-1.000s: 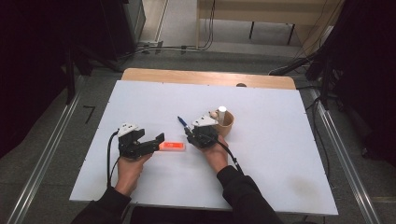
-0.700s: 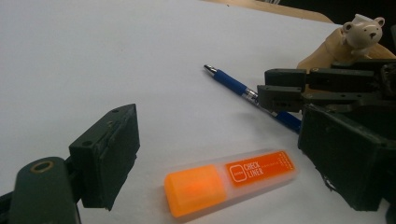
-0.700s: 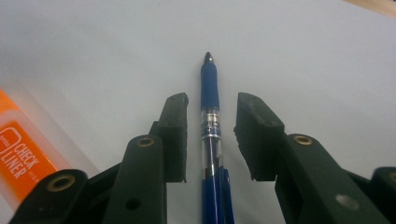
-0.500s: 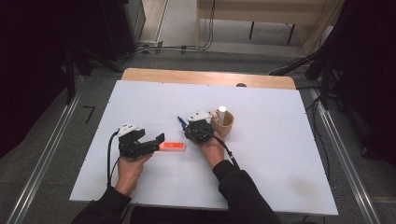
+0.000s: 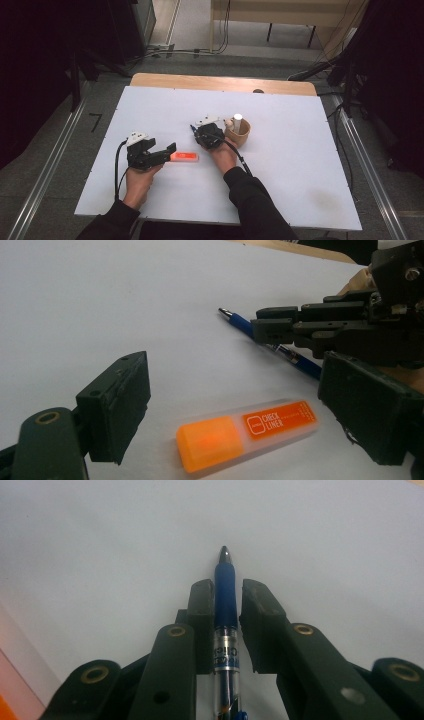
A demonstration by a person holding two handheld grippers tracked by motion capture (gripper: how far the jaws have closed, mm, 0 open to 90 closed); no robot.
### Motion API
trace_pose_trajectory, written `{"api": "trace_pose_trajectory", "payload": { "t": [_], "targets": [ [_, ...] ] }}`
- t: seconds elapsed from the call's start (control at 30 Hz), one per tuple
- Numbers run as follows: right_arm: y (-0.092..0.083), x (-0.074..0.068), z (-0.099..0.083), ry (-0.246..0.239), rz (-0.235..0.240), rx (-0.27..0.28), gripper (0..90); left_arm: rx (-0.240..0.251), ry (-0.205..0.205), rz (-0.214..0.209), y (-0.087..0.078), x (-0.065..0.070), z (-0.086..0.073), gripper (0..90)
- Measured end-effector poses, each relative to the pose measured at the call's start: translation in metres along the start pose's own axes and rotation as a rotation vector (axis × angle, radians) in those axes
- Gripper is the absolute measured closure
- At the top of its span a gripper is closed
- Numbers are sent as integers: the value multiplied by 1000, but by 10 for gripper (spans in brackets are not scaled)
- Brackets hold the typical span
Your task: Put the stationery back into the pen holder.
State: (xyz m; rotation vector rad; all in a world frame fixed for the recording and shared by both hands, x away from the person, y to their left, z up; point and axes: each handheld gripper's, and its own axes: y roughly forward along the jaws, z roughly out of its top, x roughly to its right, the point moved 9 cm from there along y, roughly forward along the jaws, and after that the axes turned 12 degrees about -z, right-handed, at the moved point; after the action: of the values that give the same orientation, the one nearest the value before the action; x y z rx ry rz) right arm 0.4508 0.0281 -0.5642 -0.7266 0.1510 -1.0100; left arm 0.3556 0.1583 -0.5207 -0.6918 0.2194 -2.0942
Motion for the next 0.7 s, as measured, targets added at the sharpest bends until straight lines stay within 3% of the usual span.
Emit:
{"api": "trace_pose_trajectory", "payload": {
  "t": [0.7],
  "targets": [
    [8, -1, 2, 8, 12, -27, 773, -5, -1, -7, 1, 0, 0, 148]
  ]
}}
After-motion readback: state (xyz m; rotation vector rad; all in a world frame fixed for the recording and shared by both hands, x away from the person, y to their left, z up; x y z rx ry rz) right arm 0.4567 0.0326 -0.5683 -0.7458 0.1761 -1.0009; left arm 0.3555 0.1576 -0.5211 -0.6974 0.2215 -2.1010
